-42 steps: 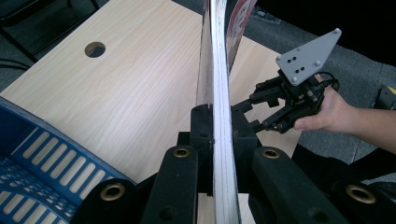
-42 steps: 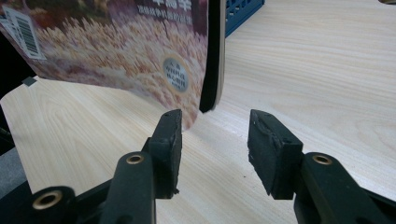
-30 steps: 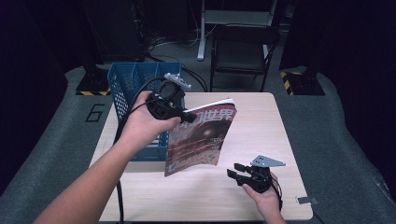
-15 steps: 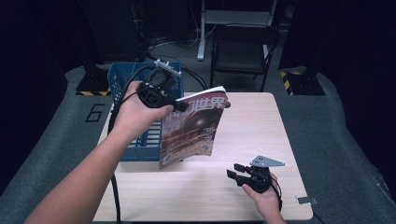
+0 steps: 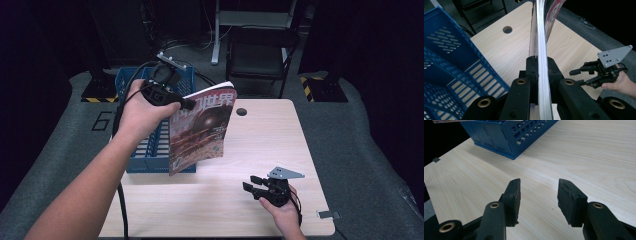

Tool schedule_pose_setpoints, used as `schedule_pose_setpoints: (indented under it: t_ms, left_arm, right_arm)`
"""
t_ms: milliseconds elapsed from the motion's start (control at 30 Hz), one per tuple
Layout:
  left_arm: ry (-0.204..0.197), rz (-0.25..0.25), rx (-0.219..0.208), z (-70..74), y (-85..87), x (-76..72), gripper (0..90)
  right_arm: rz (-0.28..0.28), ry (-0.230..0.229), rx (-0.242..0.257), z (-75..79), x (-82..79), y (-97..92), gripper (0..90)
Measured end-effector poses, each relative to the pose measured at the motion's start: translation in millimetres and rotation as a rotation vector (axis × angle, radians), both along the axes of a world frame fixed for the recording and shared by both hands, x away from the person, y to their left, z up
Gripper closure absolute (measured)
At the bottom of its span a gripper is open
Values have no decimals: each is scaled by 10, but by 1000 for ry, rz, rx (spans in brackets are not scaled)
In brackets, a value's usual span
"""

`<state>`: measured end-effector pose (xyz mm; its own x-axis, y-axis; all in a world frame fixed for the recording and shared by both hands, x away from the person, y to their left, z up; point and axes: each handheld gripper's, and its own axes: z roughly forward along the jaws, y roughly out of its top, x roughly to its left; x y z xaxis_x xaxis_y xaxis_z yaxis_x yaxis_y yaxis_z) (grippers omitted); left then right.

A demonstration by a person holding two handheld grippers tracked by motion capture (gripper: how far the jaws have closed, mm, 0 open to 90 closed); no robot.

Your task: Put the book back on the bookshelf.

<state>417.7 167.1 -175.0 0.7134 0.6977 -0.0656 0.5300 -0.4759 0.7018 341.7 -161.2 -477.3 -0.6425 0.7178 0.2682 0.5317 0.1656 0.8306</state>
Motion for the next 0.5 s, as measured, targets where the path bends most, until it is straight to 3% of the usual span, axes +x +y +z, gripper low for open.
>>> schedule_pose_setpoints:
  t_ms: [133, 500]
  left_arm:
    - [-9, 15, -3, 21, 77, 10, 839]
    - [-8, 72, 5, 118, 392, -8, 839]
  right_arm:
    - [0, 13, 3, 0, -4, 7, 533]
    - [-4, -3, 0, -2, 2, -2, 534]
